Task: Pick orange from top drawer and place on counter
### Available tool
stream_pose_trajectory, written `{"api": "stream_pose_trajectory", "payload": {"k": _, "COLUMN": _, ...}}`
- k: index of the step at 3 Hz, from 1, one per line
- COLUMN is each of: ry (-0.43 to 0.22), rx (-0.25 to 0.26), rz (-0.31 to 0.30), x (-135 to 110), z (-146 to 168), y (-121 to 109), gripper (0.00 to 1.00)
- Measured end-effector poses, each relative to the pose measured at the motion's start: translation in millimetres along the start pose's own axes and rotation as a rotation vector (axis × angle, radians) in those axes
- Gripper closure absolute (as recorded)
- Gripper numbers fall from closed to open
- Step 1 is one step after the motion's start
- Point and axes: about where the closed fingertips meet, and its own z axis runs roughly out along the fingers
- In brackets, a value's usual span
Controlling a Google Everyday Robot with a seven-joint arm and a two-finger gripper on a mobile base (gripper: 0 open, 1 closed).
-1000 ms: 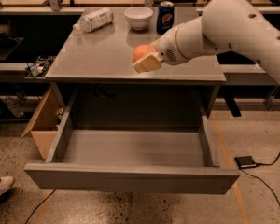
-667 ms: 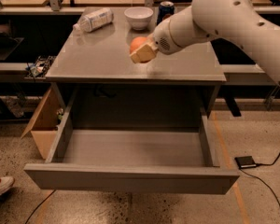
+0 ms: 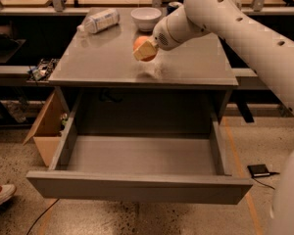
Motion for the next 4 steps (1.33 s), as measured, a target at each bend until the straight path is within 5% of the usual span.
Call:
{"api": "stream_pose_trajectory", "payload": {"k": 3, "ry": -0.01, "rx": 0.098, "rz": 0.124, "x": 6, "z": 47, "y": -51, "gripper": 1.0}}
{"api": "stream_pose_trajectory", "payload": {"k": 4, "ry": -0.009, "rx": 0.093, "rz": 0.125, "x": 6, "z": 49, "y": -50, "gripper": 0.82}}
